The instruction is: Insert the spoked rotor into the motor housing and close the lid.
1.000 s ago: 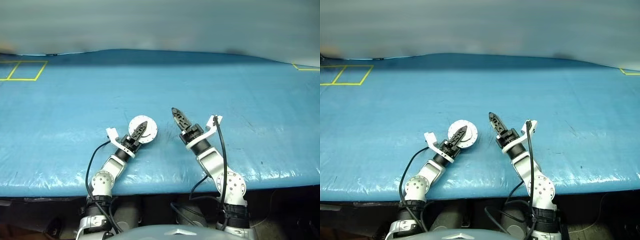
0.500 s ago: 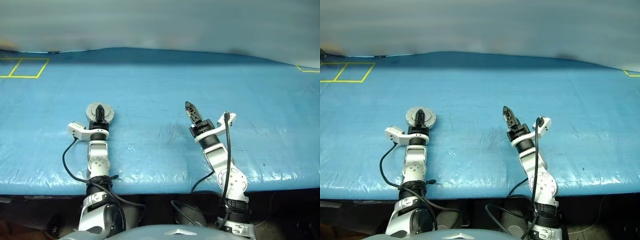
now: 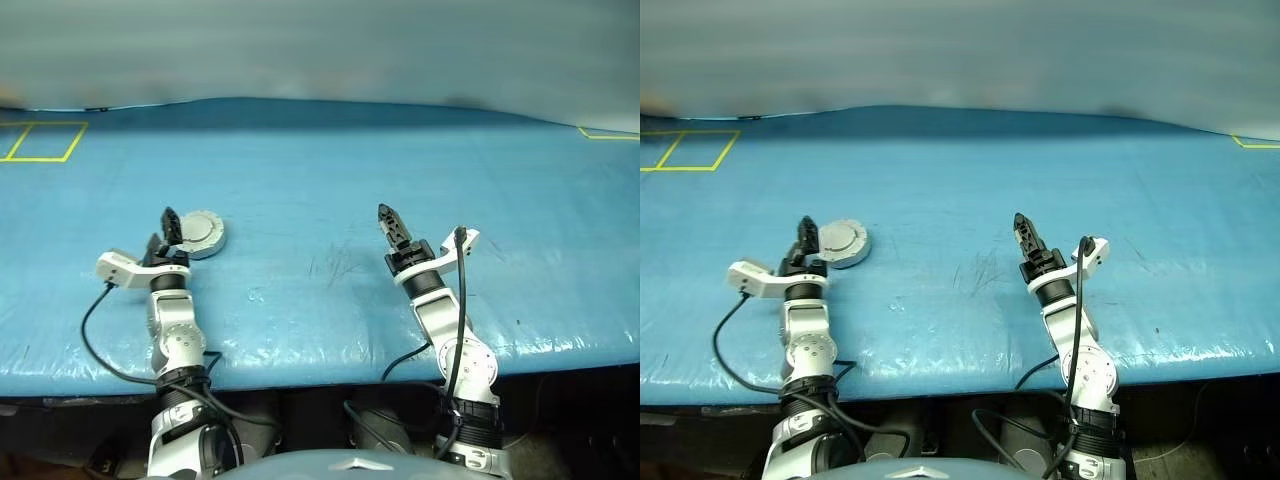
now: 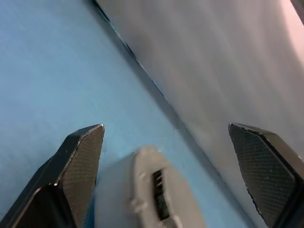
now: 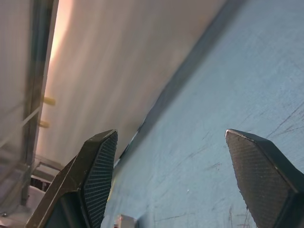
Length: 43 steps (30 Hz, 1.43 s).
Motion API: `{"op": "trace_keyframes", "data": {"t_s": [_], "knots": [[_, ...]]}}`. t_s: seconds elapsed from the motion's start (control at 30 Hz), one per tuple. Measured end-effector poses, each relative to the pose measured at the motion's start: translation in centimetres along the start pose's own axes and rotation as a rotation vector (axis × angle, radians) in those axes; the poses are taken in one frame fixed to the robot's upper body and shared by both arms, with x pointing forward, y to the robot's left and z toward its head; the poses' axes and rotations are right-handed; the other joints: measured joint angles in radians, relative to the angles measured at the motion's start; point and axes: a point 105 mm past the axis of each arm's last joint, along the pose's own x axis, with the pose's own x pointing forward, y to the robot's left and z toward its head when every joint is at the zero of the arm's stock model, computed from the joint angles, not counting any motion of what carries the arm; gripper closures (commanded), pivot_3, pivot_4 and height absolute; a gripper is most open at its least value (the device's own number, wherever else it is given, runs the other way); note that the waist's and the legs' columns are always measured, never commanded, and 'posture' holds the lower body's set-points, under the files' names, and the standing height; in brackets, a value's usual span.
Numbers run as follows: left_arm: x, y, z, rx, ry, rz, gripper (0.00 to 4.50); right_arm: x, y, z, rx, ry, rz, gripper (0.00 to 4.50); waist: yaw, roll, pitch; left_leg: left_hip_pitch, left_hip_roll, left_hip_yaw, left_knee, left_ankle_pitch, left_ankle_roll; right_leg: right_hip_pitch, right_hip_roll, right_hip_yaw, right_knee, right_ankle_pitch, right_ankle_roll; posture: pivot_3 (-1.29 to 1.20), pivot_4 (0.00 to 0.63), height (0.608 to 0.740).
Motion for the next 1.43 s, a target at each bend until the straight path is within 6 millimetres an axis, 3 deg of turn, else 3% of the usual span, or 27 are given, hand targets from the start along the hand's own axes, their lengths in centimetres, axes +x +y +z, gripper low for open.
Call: {"op": "trace_keyframes", "data": {"t_s": [0.1, 0.2, 0.3, 0.4, 0.47, 0.53, 0.63, 0.7, 0.77, 0.83, 1.43], "knots": [[-0.5, 0.1, 1.8, 0.086, -0.055, -0.003, 0.05, 0.4, 0.1, -0.6, -0.071, 0.051, -0.001, 0.68, 0.008, 0.0, 0.0, 0.001, -0.001, 0.0, 0.001, 0.0, 0.0, 0.0, 0.0, 0.0, -0.001, 0.0, 0.0, 0.0, 0.15, 0.74], [-0.8, -0.3, 2.4, 0.14, -0.072, -0.045, 0.05, 0.5, -0.5, -1.3, -0.282, 0.109, -0.028, 0.68, 0.012, 0.0, 0.0, 0.0, -0.002, 0.0, 0.001, 0.001, 0.001, 0.0, -0.001, 0.0, -0.001, 0.0, -0.001, 0.0, 0.15, 0.74], [-0.8, -4.4, 1.7, 0.166, -0.034, -0.283, 0.05, 0.5, -1.1, -0.4, -0.561, 0.095, -0.043, 0.68, 0.015, -0.001, 0.0, 0.0, -0.002, 0.0, 0.001, 0.002, 0.001, 0.0, -0.001, 0.0, -0.001, 0.0, -0.001, 0.0, 0.15, 0.74], [-2.2, -9.9, -0.7, 0.289, 0.109, -0.657, 0.05, 0.2, -1.0, 1.2, -0.808, 0.052, 0.0, 0.68, 0.01, 0.0, -0.001, 0.001, -0.003, 0.001, 0.001, 0.003, 0.001, 0.001, -0.001, 0.001, -0.001, 0.0, -0.002, 0.0, 0.15, 0.74], [-3.7, -12.0, -3.0, 0.329, 0.235, -0.835, 0.05, 0.0, -1.1, 1.9, -0.896, 0.047, 0.033, 0.68, 0.005, 0.0, -0.001, 0.003, -0.002, 0.002, 0.0, 0.003, 0.001, 0.002, 0.0, 0.001, -0.001, 0.0, -0.002, 0.0, 0.15, 0.74], [-5.5, -12.8, -5.2, 0.378, 0.382, -0.977, 0.05, -0.5, -1.4, 2.0, -0.955, 0.093, 0.081, 0.68, 0.0, 0.001, -0.001, 0.003, -0.001, 0.002, -0.001, 0.003, 0.001, 0.006, 0.001, 0.001, 0.0, 0.0, -0.003, 0.0, 0.15, 0.74], [-8.1, -12.6, -8.0, 0.518, 0.588, -1.174, 0.05, -1.6, -1.8, 2.0, -1.041, 0.176, 0.15, 0.68, -0.002, 0.001, -0.001, 0.005, 0.001, 0.001, -0.003, 0.004, 0.0, 0.007, 0.002, 0.001, 0.0, -0.002, -0.007, 0.0, 0.15, 0.74], [-9.2, -11.4, -9.7, 0.601, 0.7, -1.237, 0.05, -2.3, -1.8, 1.6, -1.131, 0.24, 0.216, 0.68, -0.003, 0.001, 0.0, 0.01, 0.002, 0.003, -0.005, 0.004, 0.0, 0.01, 0.002, 0.001, 0.0, -0.004, -0.009, 0.0, 0.15, 0.74], [-9.4, -10.8, -10.4, 0.622, 0.733, -1.243, 0.0, -2.5, -1.6, 1.4, -1.18, 0.269, 0.263, 0.33, -0.002, 0.001, 0.0, 0.01, 0.004, 0.003, -0.005, 0.004, 0.0, 0.01, 0.002, 0.0, -0.001, -0.004, -0.01, 0.0, 0.15, 0.74], [-9.5, -10.4, -10.7, 0.635, 0.747, -1.241, 0.0, -2.6, -1.6, 1.2, -1.191, 0.285, 0.292, 0.03, 0.001, 0.001, 0.0, 0.011, 0.004, 0.003, -0.005, 0.004, 0.0, 0.01, 0.002, 0.0, -0.001, -0.004, -0.01, 0.0, 0.15, 0.74], [-9.7, -11.5, -11.7, 0.637, 0.676, -1.258, 0.0, -2.5, -4.8, 1.5, -1.147, 0.406, 0.191, 0.03, 0.012, 0.0, 0.0, 0.01, 0.002, 0.003, -0.005, 0.003, 0.0, 0.009, -0.009, -0.003, -0.001, -0.003, -0.011, 0.0, 0.15, 0.74]]}}
